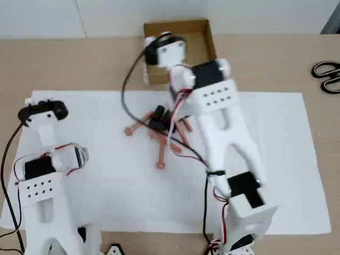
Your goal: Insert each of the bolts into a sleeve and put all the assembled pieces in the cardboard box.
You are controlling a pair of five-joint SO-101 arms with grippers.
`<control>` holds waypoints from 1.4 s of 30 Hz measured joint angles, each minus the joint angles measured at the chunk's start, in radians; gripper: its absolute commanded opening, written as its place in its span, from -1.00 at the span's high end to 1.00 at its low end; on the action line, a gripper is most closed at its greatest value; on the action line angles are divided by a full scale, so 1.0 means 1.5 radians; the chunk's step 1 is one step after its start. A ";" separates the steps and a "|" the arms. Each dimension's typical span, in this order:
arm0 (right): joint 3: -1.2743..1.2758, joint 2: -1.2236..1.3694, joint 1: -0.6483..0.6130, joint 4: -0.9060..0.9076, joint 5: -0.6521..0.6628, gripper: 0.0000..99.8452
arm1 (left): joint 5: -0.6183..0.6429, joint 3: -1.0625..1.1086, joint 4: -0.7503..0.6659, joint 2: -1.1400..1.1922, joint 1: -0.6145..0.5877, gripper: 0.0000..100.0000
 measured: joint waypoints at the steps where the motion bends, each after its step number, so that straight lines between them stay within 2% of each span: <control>1: 0.013 -0.004 0.021 0.000 -0.006 0.99 | -0.001 -0.006 0.004 0.000 0.005 0.62; 6: 0.124 -0.004 0.109 -0.005 -0.012 0.98 | -0.001 -0.012 0.008 0.000 0.020 0.62; 13: 0.250 -0.004 0.164 -0.094 -0.012 0.98 | 0.001 -0.012 0.008 0.000 0.023 0.62; 26: 0.425 -0.004 0.162 -0.260 -0.014 0.86 | 0.000 -0.012 0.008 0.000 0.023 0.62; 31: 0.431 -0.004 0.134 -0.269 -0.018 0.85 | -0.001 -0.006 0.008 0.000 0.023 0.62; 42: 0.431 -0.004 0.128 -0.272 -0.018 0.76 | 0.000 -0.006 0.008 0.000 0.023 0.62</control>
